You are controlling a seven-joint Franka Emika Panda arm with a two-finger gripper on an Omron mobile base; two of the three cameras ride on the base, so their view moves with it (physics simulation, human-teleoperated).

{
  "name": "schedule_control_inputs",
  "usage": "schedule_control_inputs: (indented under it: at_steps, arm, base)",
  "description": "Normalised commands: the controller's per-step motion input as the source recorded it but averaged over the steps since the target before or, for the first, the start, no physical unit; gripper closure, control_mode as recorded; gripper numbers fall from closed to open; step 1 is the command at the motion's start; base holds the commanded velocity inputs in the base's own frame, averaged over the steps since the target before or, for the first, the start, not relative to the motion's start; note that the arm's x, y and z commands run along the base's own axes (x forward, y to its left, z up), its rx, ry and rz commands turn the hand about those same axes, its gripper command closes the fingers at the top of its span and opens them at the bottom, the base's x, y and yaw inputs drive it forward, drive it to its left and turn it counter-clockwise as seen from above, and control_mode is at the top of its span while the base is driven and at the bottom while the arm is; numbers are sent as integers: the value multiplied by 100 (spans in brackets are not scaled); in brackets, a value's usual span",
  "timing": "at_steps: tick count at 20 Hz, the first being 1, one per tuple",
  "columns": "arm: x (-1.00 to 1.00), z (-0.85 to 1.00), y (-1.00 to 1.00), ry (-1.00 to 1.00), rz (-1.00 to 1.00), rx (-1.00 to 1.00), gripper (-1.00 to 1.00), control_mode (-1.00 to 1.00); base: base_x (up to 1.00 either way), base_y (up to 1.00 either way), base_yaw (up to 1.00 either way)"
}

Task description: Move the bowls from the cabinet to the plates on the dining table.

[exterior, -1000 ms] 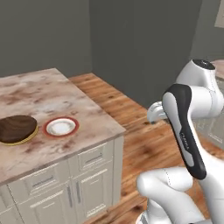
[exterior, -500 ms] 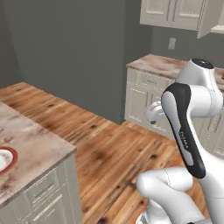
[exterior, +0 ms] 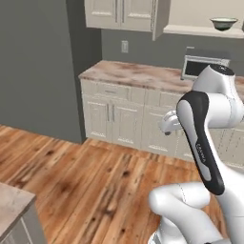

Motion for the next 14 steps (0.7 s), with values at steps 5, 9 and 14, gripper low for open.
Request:
schedule_control_inputs:
  at_steps: [5, 9, 14]
  arm:
    - [0, 0, 0, 0, 0, 0, -100, 100]
    - [0, 0, 0, 0, 0, 0, -100, 100]
    - [0, 0, 0, 0, 0, 0, -100, 100]
  base:
    - [35, -11, -45]
    - [59, 0, -39]
    - [81, 0, -27]
